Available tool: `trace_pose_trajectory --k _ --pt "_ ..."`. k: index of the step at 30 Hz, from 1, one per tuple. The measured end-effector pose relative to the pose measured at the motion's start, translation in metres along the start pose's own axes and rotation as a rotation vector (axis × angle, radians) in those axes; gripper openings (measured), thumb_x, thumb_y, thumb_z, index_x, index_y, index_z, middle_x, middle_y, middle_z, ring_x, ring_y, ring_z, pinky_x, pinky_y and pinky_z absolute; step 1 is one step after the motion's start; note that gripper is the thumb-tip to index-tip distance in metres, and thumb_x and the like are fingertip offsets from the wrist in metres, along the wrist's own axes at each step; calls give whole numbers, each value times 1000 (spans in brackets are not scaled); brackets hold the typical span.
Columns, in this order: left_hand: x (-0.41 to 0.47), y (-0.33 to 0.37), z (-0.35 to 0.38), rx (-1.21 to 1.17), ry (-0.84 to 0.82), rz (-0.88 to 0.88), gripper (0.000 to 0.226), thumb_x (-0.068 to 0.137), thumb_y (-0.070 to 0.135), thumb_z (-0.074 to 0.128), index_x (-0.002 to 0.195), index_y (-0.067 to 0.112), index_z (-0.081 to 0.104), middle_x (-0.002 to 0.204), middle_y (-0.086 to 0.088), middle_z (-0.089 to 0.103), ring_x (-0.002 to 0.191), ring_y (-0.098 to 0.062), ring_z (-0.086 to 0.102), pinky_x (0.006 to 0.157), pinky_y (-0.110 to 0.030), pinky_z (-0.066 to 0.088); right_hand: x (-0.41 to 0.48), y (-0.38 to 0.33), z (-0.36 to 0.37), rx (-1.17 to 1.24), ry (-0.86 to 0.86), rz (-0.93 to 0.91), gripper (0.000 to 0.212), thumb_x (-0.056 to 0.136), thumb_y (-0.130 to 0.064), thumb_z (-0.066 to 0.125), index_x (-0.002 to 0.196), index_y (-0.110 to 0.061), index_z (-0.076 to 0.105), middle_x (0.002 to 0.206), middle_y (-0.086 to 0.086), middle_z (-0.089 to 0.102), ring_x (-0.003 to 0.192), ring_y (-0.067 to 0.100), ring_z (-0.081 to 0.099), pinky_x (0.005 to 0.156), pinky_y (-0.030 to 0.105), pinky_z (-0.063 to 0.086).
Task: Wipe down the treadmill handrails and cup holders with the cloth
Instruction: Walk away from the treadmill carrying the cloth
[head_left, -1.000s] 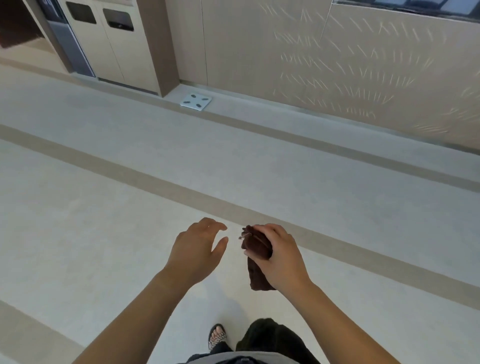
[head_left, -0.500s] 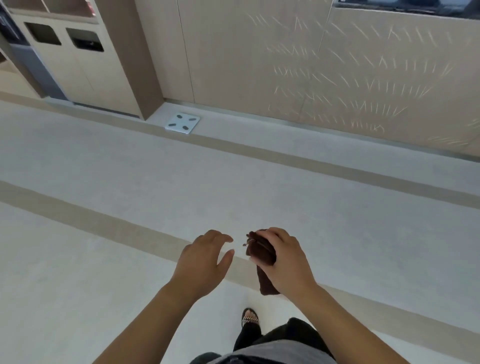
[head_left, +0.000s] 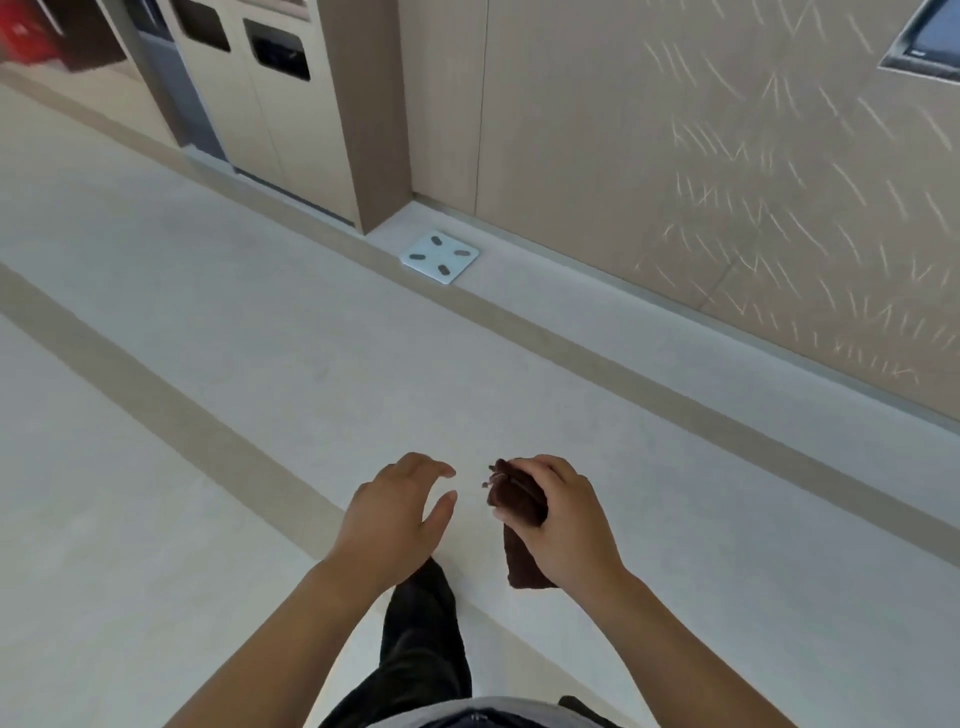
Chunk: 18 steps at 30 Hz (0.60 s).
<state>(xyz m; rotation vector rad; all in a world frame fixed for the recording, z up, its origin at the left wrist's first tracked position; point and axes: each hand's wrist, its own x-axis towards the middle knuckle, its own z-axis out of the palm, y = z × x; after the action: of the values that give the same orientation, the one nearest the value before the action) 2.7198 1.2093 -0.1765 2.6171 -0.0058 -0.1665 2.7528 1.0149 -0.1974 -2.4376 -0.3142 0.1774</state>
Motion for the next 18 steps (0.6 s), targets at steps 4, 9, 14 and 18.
trace_pose_trajectory --k 4,9,14,18 --pt "98 -43 -44 18 19 -29 32 93 40 41 122 30 51 128 11 51 90 -14 59 87 -31 44 118 -29 9 13 -18 -51 46 78 -43 70 120 -34 52 122 -11 52 107 17 51 92 34 47" --pt "215 -87 -105 28 90 -40 30 92 39 42 119 30 52 124 12 54 84 -13 57 82 -30 44 252 -60 8 32 -4 -87 46 78 -43 69 120 -35 52 122 -11 53 108 17 51 92 34 47" --pt "311 -121 -138 26 61 -33 30 92 39 42 119 30 52 126 10 53 96 -14 57 85 -33 46 356 -71 13 44 18 -59 46 78 -42 70 120 -37 51 121 -14 51 108 15 50 92 29 43" --pt "402 -147 -160 38 67 -18 30 92 39 42 119 29 53 125 9 55 97 -14 58 87 -35 47 449 -73 14 51 7 -63 45 78 -43 70 119 -35 52 122 -12 52 109 16 51 94 34 46"
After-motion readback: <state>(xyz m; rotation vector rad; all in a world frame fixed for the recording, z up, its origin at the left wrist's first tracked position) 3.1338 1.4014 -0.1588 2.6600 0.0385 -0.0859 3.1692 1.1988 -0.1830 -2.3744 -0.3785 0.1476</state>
